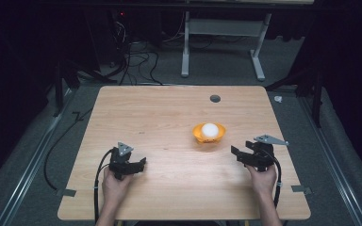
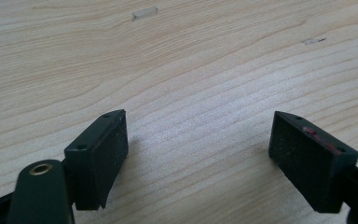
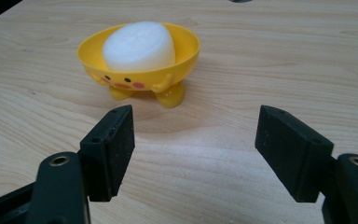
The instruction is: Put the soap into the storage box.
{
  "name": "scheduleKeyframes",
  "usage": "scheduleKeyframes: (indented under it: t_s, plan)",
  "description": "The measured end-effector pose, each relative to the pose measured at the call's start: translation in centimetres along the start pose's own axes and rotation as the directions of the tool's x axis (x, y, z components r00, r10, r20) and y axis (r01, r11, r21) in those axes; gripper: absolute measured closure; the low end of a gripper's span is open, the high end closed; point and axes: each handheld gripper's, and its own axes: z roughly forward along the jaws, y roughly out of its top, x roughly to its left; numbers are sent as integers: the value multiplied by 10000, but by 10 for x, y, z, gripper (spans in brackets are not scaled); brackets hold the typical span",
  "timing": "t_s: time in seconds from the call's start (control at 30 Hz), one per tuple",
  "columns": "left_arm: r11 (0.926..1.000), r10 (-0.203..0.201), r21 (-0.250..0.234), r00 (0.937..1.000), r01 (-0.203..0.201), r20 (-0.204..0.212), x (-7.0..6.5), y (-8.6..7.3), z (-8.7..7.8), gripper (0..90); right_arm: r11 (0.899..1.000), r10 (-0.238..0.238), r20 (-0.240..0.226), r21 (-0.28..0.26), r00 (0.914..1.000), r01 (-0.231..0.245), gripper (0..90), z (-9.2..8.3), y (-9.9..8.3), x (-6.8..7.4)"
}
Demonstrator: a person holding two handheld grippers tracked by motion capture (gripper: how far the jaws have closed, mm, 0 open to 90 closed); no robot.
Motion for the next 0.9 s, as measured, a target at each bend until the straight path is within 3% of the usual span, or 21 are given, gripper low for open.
scheduleKeyframes:
  t_s: [0.9]
  plan:
    - [10000, 5, 3, 10000, -5, -3, 0, 0, 0, 202, 9958, -503, -38, 757, 9987, 505, 289, 17, -24, 18]
